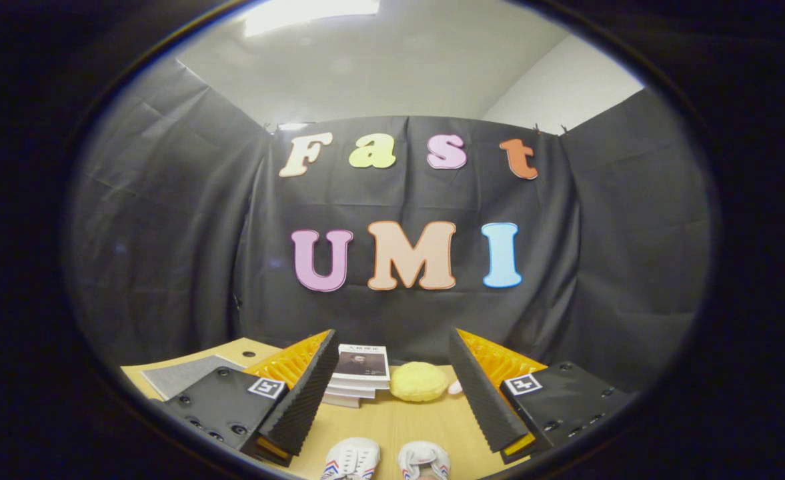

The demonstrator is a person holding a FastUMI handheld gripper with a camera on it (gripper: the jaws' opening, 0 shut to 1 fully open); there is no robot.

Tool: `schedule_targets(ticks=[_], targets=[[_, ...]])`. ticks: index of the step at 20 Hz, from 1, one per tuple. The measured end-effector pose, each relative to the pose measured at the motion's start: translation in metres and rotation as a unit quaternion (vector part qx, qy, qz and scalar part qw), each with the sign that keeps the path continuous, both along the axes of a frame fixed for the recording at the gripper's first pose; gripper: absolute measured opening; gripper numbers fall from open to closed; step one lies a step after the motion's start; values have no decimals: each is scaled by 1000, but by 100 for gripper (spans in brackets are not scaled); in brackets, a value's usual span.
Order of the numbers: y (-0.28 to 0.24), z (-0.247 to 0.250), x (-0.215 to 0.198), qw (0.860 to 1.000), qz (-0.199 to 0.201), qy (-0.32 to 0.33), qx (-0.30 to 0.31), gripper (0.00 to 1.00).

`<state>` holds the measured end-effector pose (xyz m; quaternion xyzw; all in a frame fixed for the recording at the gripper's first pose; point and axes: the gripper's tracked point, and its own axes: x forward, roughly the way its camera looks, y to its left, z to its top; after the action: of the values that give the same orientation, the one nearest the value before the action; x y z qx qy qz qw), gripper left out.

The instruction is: Open the storage box then place both shoes into the box .Put the left shoe in first, then the right shoe, with the right side of both shoes facing outward in a uniform manner.

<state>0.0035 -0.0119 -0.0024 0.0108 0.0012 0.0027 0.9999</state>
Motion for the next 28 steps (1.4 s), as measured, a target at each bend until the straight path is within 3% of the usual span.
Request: schedule_targets(ticks=[12,18,25,28], targets=[[1,-13,4,1000,0,7,13,100],[32,-38,5,996,54,46,61,100],[75,-77,-4,968,133,125,175,100],[93,-98,-10,946,161,165,229,100]])
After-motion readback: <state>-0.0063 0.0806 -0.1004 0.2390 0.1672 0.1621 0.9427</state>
